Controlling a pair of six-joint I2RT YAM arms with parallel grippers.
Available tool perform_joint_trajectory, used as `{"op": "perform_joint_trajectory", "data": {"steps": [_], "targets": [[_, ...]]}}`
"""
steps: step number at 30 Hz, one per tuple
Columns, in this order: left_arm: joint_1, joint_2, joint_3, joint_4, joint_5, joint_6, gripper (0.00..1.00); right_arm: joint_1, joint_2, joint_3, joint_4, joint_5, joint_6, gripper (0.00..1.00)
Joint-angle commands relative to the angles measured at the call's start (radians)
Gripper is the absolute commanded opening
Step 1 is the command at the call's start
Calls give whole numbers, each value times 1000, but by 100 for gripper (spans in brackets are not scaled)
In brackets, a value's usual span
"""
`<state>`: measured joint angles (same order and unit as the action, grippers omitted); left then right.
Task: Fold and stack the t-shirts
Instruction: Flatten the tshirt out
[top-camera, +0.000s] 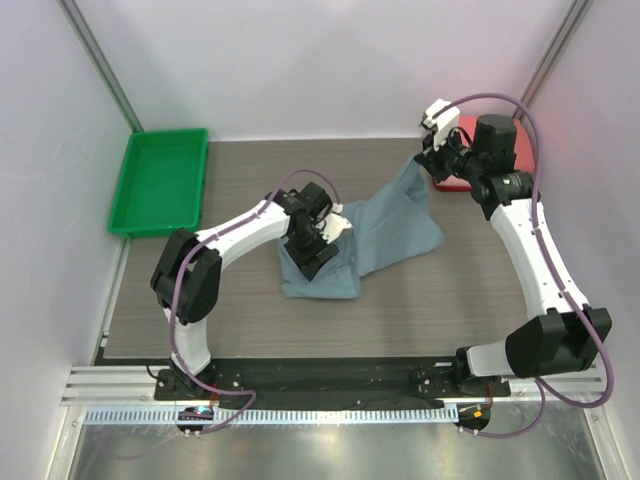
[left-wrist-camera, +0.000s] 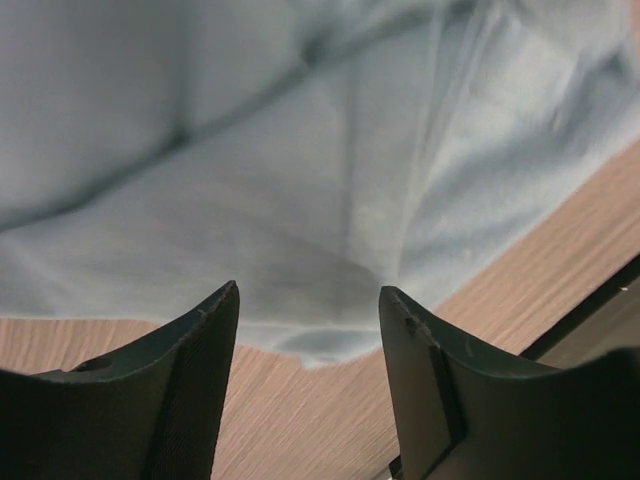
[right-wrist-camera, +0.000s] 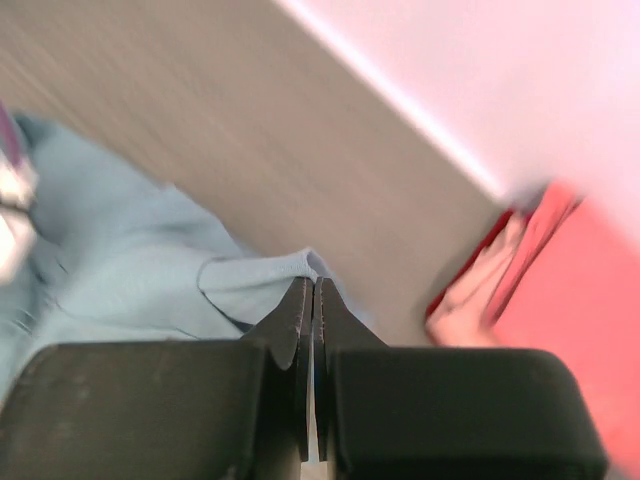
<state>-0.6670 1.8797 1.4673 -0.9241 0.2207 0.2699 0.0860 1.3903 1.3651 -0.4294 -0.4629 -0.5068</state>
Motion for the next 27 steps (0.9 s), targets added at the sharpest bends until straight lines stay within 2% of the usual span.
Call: {"op": "perform_joint_trajectory", "data": {"steps": [1, 7, 11, 17, 27], "targets": [[-49, -18, 5, 22, 34, 11, 60, 21, -11, 88, -19, -48, 99, 1], [-80, 39, 10, 50, 28, -6, 61, 27, -2, 75, -17, -40, 105, 1], [-100, 79, 24, 76, -30, -11, 60, 27, -10, 52, -3, -40, 114, 1], [-106, 128, 112, 67, -81, -26, 57, 32, -23, 34, 17, -40, 129, 1], [-123, 108, 149, 25, -49, -23, 57, 32, -56, -17, 26, -23, 140, 1]]}}
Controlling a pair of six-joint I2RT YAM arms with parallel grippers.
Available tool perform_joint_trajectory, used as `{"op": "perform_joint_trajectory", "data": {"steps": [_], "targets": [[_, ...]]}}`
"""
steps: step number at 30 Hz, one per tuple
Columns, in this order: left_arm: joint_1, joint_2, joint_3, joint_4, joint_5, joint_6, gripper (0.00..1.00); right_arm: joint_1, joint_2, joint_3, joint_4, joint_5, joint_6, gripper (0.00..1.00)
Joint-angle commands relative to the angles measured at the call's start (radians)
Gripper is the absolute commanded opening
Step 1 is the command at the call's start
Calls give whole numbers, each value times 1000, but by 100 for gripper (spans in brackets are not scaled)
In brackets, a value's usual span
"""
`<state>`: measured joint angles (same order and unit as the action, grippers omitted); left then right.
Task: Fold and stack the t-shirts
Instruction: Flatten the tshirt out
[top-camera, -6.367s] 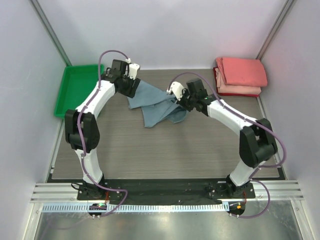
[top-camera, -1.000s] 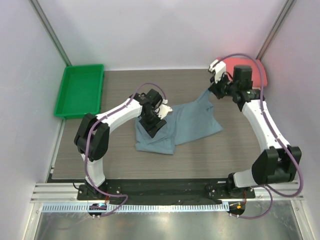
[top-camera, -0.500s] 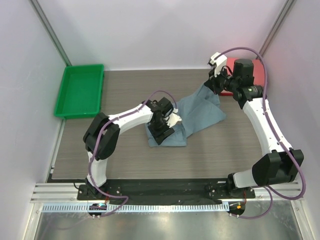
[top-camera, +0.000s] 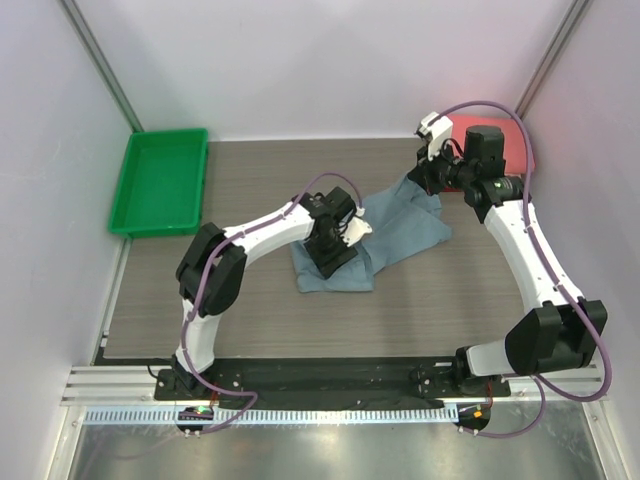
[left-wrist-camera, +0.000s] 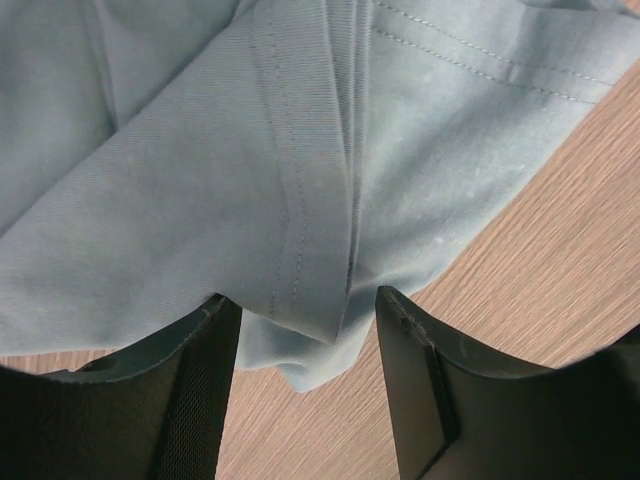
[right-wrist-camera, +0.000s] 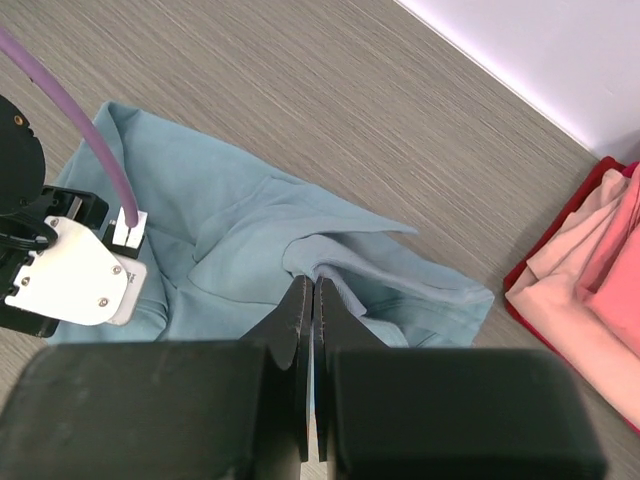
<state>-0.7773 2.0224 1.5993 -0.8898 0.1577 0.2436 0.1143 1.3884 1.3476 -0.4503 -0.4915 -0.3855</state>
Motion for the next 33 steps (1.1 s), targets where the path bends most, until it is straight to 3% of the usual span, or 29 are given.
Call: {"op": "perform_joint_trajectory", "data": {"steps": [1, 3, 4, 5, 8, 13, 21, 24, 28, 33], "targets": [[-13, -28, 17, -6, 11, 3, 57, 2, -54, -1, 50, 7, 26, 1], [-13, -13, 24, -14, 9, 3, 51, 5, -52, -2, 53, 10, 31, 1], [-14, -2, 31, -14, 9, 3, 44, 4, -52, -2, 55, 10, 36, 1], [-13, 2, 36, -17, 13, 8, 21, 5, -52, -2, 58, 14, 34, 1], [-13, -4, 54, -26, 19, 10, 0, 7, -51, 1, 58, 21, 37, 1], [-4, -125, 65, -63, -41, 45, 0, 8, -43, 39, 68, 60, 48, 1], [156, -548, 61, -208, -115, 189, 0, 7, 32, 295, 114, 119, 189, 1], [158, -678, 5, -291, -119, 232, 0, 8, 25, 341, 110, 113, 211, 1], [158, -836, -248, -423, -100, 230, 2, 12, -26, 300, 55, 96, 206, 1], [159, -1046, -542, -428, -200, 290, 30, 22, -103, 170, 25, 61, 214, 1]]}}
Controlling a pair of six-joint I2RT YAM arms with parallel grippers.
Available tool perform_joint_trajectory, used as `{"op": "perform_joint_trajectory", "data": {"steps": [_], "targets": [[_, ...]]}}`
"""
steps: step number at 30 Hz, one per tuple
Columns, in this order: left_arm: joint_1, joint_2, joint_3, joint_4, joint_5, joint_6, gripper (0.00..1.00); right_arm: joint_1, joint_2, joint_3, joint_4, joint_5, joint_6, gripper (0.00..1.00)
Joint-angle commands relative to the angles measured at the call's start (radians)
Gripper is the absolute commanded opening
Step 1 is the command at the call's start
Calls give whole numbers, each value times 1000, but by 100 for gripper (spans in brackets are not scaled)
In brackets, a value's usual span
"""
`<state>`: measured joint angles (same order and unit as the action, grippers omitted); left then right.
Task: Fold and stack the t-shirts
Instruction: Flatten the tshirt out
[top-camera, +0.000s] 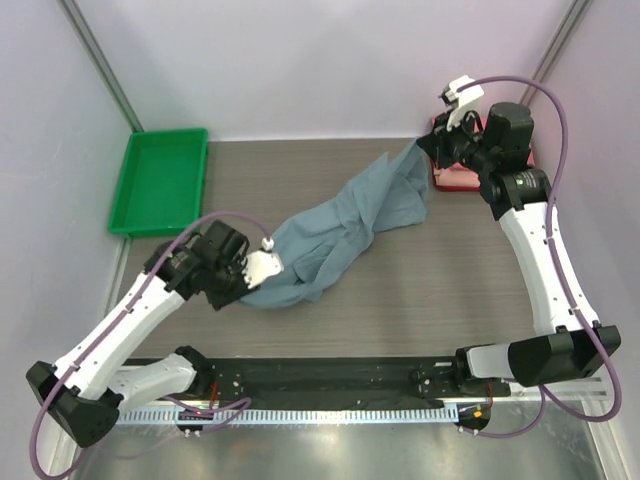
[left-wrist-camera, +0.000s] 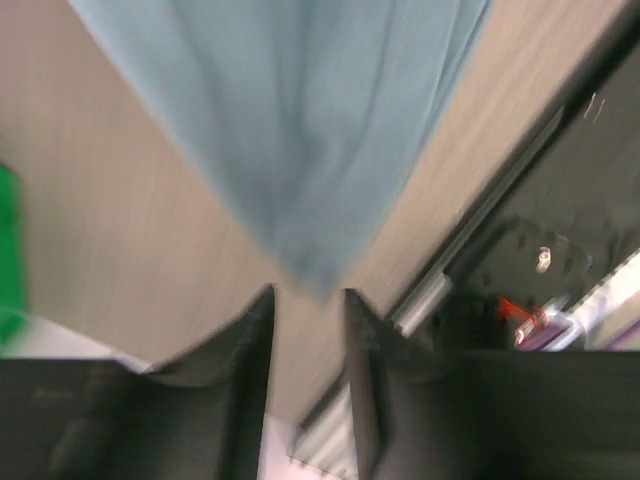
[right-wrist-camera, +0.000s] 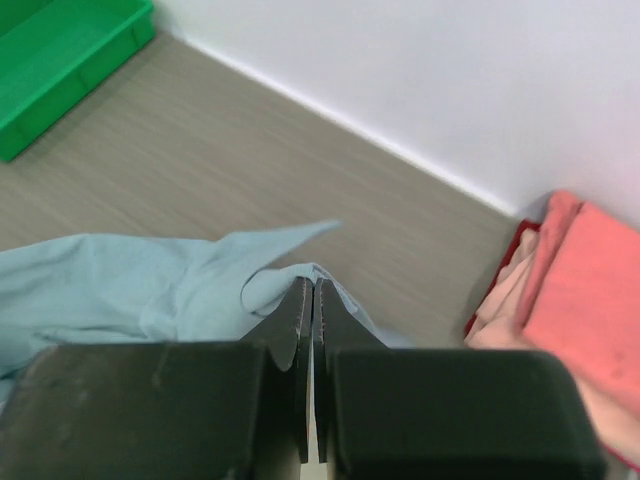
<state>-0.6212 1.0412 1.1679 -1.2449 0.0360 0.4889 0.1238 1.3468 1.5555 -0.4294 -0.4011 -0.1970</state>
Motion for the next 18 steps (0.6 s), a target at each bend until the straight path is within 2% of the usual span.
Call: {"op": "perform_joint_trajectory", "data": {"steps": [1, 2, 3, 4, 6, 8, 9, 10, 11, 12, 16, 17, 18], "targets": [[2, -94, -129, -30, -100, 57, 38, 14, -77, -52, -5, -30, 25, 1], [2, -131, -126, 1, -120, 57, 55, 17, -81, -76, -5, -30, 28, 1], [2, -136, -111, 74, -120, 54, 62, 19, -83, -87, -5, -28, 27, 1], [2, -130, -91, 111, -110, 45, 68, 17, -84, -97, -2, -22, 27, 1], [2, -23, 3, 154, -40, 19, 68, 17, -72, -113, 7, -13, 21, 1], [0, 101, 86, 168, 10, -16, 66, 19, -57, -112, 9, -12, 11, 1], [-2, 234, 166, 164, 34, -30, 63, 19, -43, -109, 9, -12, 4, 1], [-2, 293, 211, 136, 45, -41, 60, 19, -35, -107, 11, -12, -1, 1], [-2, 351, 243, 124, 57, -53, 52, 19, -29, -107, 9, -10, -4, 1], [-2, 452, 269, 114, 86, -74, 50, 17, -22, -109, 9, -10, -7, 1], [-31, 585, 329, 104, 145, -164, 45, 19, -18, -121, 11, -7, -22, 1], [-43, 592, 314, 108, 142, -177, 38, 19, -18, -132, 11, -4, -25, 1], [-63, 594, 299, 116, 136, -193, 37, 19, -20, -136, 11, -2, -28, 1]]}}
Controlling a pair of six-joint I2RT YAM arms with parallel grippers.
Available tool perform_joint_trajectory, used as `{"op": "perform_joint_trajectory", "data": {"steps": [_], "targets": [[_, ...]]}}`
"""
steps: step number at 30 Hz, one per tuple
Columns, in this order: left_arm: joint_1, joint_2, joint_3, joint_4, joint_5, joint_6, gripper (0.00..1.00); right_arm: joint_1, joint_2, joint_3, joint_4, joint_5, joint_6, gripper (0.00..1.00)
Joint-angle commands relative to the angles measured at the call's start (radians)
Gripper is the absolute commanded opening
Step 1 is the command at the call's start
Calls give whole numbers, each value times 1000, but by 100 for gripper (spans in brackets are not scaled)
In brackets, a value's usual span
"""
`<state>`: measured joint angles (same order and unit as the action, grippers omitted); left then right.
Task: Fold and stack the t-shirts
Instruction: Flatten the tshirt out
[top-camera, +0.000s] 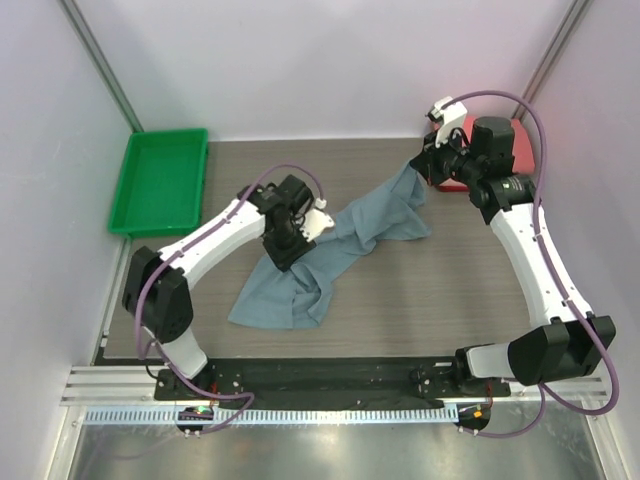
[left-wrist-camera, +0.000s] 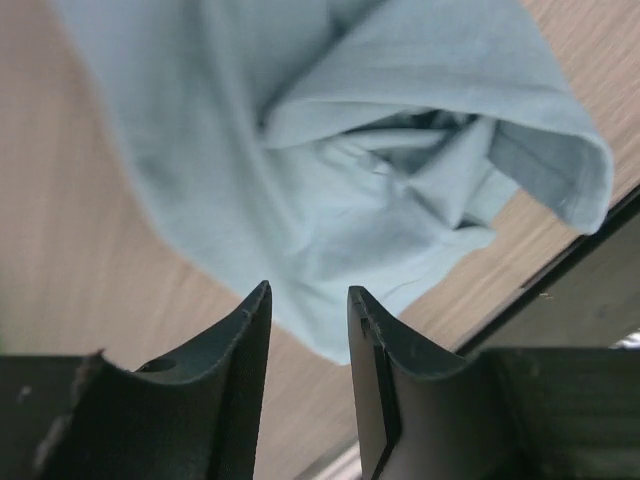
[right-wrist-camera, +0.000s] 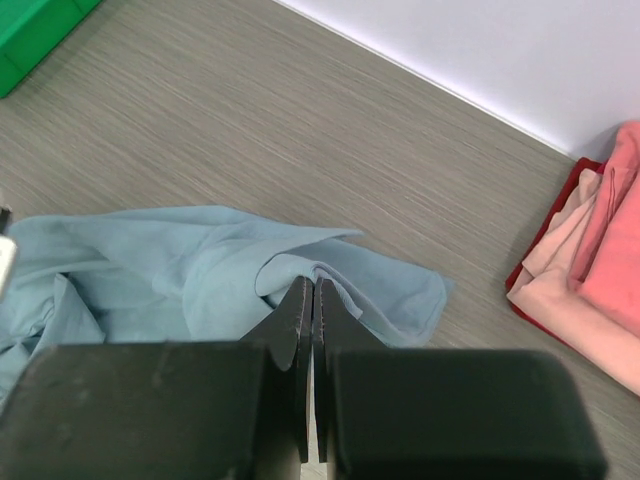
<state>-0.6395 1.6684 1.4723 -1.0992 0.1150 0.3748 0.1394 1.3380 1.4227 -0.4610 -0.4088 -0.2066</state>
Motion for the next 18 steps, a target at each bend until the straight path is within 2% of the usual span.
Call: {"op": "perform_joint_trajectory", "data": {"steps": [1, 3, 5, 8, 13, 18], "targets": [[-78, -38, -24, -16, 45, -109, 37, 3, -13, -10, 44, 5, -22, 1], [-110, -51, -88, -2, 37, -134, 39, 2, -16, -24, 45, 8, -33, 1], [-149, -68, -137, 16, 9, -152, 45, 2, -11, -33, 47, 7, -40, 1], [-170, -70, -165, 22, -20, -177, 49, 3, -5, -41, 48, 1, -39, 1], [-186, -65, -219, 42, -2, -241, 37, 2, 1, -50, 45, -12, -48, 1], [-247, -33, -244, 48, 41, -261, 37, 3, 24, -31, 41, -24, -56, 1]]}}
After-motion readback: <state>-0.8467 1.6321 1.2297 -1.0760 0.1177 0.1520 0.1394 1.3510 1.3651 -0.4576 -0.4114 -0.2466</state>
